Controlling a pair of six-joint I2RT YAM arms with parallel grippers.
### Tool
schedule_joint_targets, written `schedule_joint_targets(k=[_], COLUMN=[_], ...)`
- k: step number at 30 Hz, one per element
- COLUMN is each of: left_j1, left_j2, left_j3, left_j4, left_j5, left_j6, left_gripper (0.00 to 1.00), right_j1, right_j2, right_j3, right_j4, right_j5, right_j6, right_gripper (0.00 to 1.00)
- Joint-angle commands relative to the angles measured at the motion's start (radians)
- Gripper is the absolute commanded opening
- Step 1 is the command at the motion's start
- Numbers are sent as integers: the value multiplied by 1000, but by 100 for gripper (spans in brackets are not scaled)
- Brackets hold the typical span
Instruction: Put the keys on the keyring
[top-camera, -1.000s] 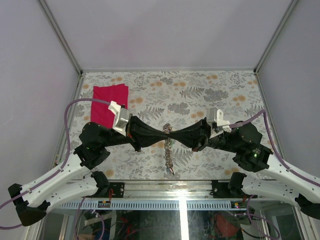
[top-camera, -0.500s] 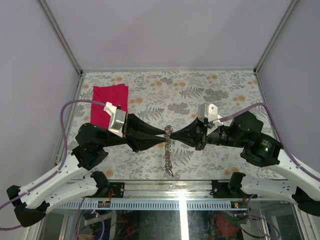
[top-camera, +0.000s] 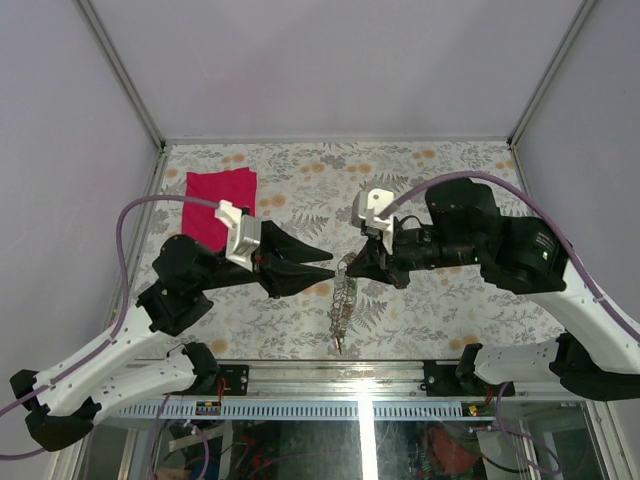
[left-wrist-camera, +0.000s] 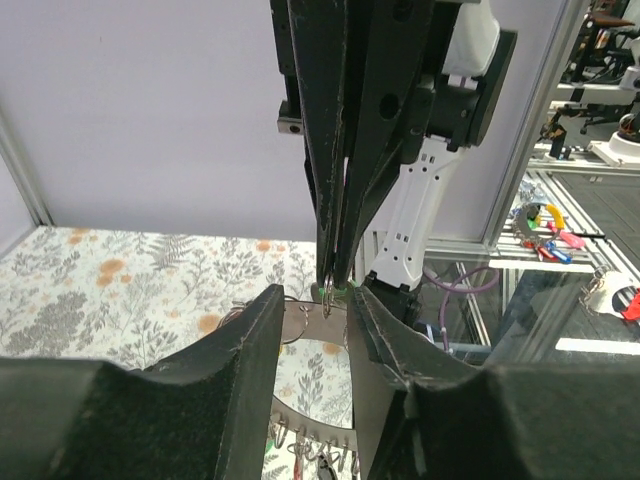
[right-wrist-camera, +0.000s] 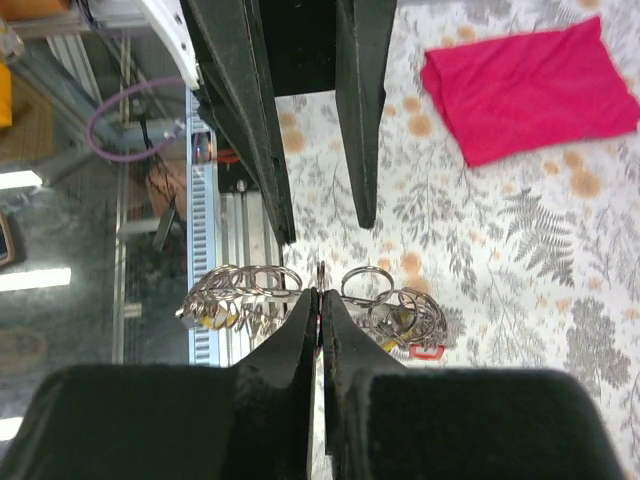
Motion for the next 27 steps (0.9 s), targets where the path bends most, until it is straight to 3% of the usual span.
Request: schedule_joint_targets(k=[1,11,27], left_j1=[-3,-3,-9], left_j2=[21,55,114], left_j3=[27,55,89], left_j4=[-26,-131,-169], left_j5=[14,74,158], left_j6=[30,102,122], left_gripper=[33,32,30], right_j1=[4,4,4], right_j2=[81,166,210], right_j3=[166,269,287], right_j4=[-206,-327,-313], right_j5=[7,-15,-52], right_j6=[-51,-74,-82], right_gripper=[0,0,0])
